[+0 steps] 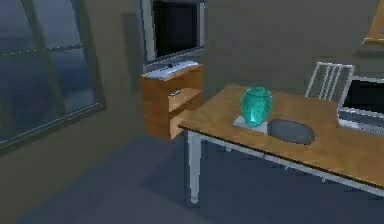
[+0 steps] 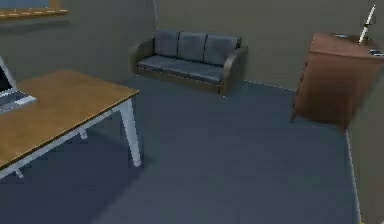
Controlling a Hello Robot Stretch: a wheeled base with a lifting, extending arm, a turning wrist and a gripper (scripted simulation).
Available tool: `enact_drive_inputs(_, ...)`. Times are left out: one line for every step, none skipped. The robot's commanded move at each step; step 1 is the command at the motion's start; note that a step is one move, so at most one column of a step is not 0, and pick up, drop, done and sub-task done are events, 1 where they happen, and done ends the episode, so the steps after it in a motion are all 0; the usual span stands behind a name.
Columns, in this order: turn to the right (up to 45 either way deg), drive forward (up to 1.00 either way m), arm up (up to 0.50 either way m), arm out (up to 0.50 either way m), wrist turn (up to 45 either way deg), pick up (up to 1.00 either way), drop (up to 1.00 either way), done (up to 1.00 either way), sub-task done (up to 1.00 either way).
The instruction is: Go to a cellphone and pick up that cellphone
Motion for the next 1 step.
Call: enact_drive_inputs(30.0,0.0,0.0,0.0,0.0,0.0,0.0,0.0,0.0)
